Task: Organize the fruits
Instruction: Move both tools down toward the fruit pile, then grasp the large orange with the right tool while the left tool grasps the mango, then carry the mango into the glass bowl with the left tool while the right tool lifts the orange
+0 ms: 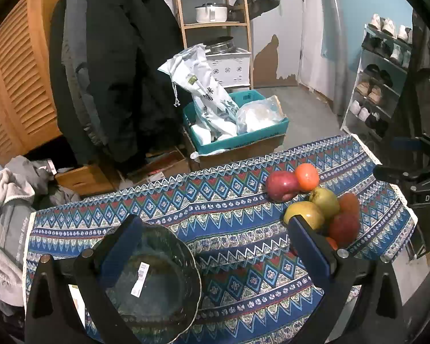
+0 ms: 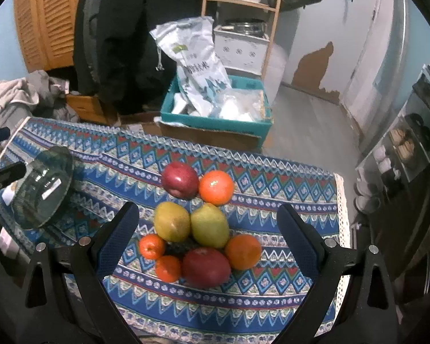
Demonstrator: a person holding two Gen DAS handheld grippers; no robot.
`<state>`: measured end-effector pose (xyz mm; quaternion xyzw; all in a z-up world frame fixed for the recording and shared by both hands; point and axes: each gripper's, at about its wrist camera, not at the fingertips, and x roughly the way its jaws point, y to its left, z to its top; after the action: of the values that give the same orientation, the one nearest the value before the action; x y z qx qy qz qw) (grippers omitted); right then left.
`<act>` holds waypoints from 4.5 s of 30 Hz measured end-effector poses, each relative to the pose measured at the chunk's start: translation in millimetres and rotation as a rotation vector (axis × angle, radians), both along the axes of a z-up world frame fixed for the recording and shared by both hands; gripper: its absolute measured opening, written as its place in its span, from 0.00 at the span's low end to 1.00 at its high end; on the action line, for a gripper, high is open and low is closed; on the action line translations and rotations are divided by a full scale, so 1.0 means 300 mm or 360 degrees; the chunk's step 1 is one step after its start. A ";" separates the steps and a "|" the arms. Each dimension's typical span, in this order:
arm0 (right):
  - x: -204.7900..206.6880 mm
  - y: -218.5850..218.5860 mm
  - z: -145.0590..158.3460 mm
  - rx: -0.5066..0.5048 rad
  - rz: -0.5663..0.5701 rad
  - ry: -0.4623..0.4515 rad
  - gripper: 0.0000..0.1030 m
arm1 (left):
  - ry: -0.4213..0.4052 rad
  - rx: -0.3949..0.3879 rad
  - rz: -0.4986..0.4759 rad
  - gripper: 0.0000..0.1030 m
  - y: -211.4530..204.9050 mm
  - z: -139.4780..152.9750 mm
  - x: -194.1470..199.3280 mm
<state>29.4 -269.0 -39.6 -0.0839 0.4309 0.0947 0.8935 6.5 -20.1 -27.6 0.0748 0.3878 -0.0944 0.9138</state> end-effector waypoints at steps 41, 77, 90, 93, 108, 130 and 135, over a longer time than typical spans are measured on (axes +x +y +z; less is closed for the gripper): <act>0.220 -0.252 -0.502 -0.0009 -0.0097 0.0678 0.84 | 0.0331 0.0106 -0.0421 1.00 -0.440 -0.371 0.250; 0.246 -0.340 -0.662 0.0482 -0.0268 0.0940 0.77 | 0.0664 0.0052 -0.0506 1.00 -0.574 -0.636 0.352; 0.209 -0.361 -0.630 0.0373 -0.0241 0.0849 0.63 | 0.0668 -0.0007 -0.0592 0.85 -0.589 -0.652 0.346; 0.204 -0.373 -0.615 0.0261 -0.0264 0.0793 0.63 | 0.0632 0.0009 -0.0560 0.85 -0.575 -0.644 0.343; 0.193 -0.365 -0.516 0.0118 -0.0298 0.0536 0.63 | 0.0454 -0.0012 -0.0475 0.85 -0.500 -0.515 0.299; 0.111 -0.192 -0.198 0.0182 -0.0127 0.0152 0.63 | 0.0156 -0.0052 -0.0375 0.85 -0.336 -0.234 0.148; 0.088 -0.145 -0.133 0.0191 -0.0089 0.0092 0.63 | 0.0109 -0.0084 -0.0312 0.85 -0.270 -0.167 0.129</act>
<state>55.9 -312.7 -79.6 -0.0153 0.4522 0.0978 0.8864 45.3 -101.2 -77.7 0.0850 0.4072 -0.1961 0.8880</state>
